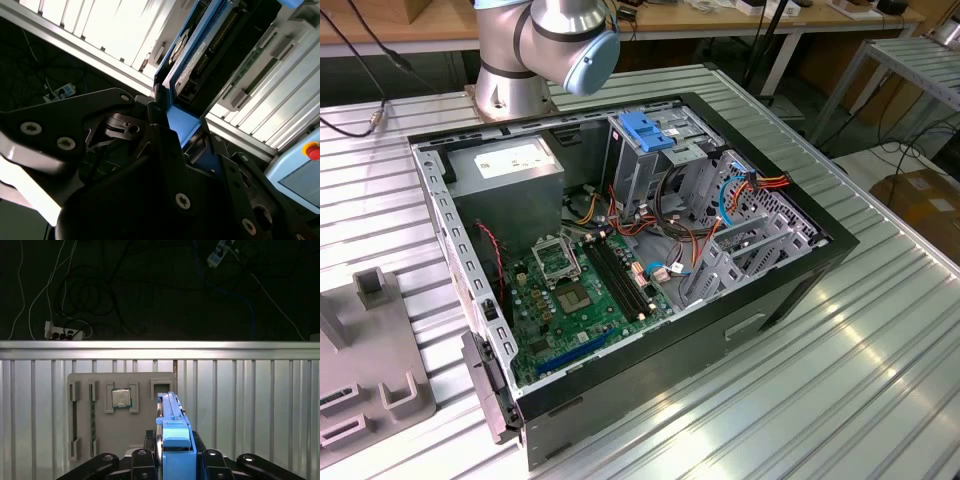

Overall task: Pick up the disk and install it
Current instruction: 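Pick up the disk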

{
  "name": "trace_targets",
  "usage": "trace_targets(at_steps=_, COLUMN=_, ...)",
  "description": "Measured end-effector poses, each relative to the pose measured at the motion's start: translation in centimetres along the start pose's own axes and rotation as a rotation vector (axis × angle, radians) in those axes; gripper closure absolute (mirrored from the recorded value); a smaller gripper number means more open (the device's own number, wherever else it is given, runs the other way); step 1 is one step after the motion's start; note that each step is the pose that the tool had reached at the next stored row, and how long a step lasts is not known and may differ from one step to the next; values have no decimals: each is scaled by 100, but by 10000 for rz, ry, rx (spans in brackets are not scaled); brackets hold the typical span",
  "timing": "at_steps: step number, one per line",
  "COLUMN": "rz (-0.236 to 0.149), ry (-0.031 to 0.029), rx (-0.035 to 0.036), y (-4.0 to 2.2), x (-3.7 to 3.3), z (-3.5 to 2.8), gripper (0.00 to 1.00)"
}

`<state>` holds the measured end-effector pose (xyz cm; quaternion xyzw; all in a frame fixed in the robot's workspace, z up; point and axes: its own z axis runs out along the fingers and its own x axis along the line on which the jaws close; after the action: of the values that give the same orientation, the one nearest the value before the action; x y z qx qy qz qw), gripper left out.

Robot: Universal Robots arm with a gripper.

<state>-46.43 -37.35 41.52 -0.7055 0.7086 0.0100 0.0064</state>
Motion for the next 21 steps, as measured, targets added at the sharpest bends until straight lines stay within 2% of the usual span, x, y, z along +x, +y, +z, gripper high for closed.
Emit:
trace_targets(at_steps=10, rz=0, ry=0, rx=0, y=0, x=-2, z=-92, gripper=63)
trace_targets(at_steps=21, rz=0, ry=0, rx=-1, y=1, x=-5, z=-229, gripper=63)
